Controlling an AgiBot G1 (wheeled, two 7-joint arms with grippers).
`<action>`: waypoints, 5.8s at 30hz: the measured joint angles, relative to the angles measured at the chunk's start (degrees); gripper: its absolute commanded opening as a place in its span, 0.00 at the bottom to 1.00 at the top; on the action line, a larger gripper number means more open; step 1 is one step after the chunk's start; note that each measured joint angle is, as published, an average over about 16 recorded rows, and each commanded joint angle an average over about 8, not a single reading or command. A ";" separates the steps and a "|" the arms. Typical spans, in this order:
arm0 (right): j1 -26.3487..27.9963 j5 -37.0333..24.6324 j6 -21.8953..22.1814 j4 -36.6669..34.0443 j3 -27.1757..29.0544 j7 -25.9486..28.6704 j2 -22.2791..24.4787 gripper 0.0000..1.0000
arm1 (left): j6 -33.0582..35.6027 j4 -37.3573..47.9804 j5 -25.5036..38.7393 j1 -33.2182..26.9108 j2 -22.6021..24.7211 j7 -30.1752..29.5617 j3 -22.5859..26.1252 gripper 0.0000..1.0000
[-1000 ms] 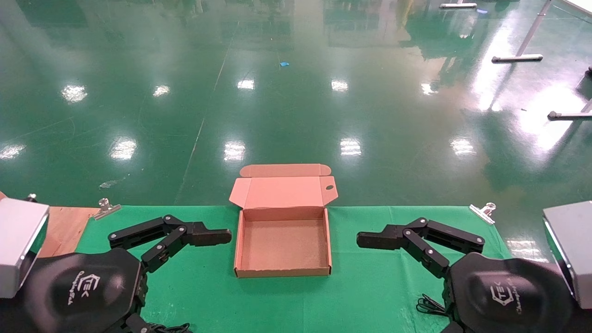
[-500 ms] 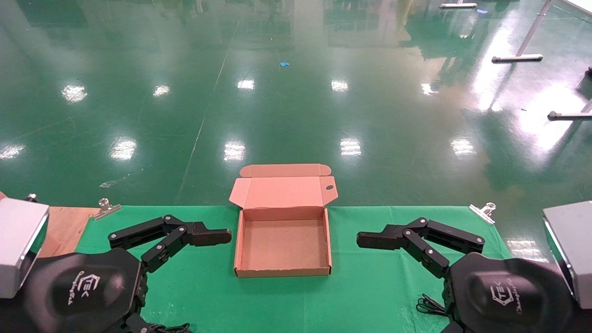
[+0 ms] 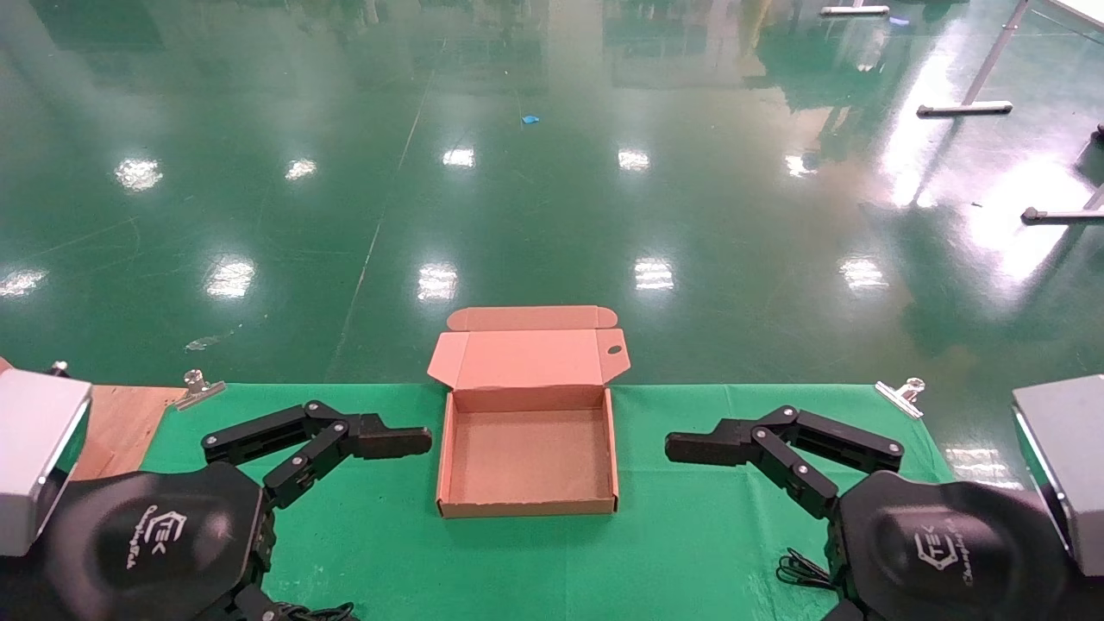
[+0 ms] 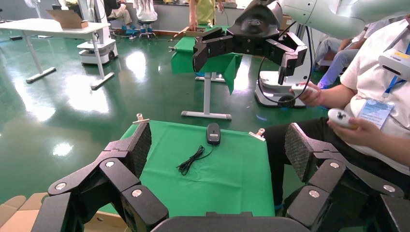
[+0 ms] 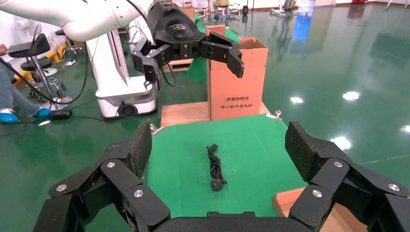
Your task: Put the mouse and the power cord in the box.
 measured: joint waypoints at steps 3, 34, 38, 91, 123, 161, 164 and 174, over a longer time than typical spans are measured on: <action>0.00 -0.34 -0.08 0.11 -0.13 -0.24 -0.05 1.00 | 0.39 -0.14 0.34 -0.10 -0.04 0.14 0.21 1.00; 21.18 -56.50 -3.16 -1.73 -23.17 -10.43 -7.78 1.00 | 3.72 17.79 32.19 -15.18 5.17 13.23 19.82 1.00; 23.78 -63.34 -1.95 -4.97 -26.33 -12.86 -10.27 1.00 | 2.46 22.48 39.35 -18.74 7.57 16.48 23.14 1.00; 29.43 -73.54 27.48 -67.75 -29.98 -46.14 -32.48 0.01 | -16.28 67.13 61.44 -28.94 26.28 43.35 32.86 0.01; 31.29 -72.66 25.80 -72.46 -29.40 -51.30 -32.85 0.00 | -16.67 72.24 61.26 -29.94 27.78 46.77 32.72 0.00; 53.61 -61.10 -3.14 -68.98 -21.49 -50.21 -25.68 0.00 | 4.35 63.83 57.50 -48.52 23.93 44.61 30.96 0.00; 55.16 -60.88 -3.14 -67.32 -21.39 -48.44 -27.70 0.00 | 5.12 60.10 56.86 -50.23 24.77 41.97 31.15 0.00; 57.73 -60.88 -2.62 -59.67 -21.64 -40.74 -34.09 0.00 | 4.92 41.49 53.85 -52.21 24.87 28.47 32.37 0.00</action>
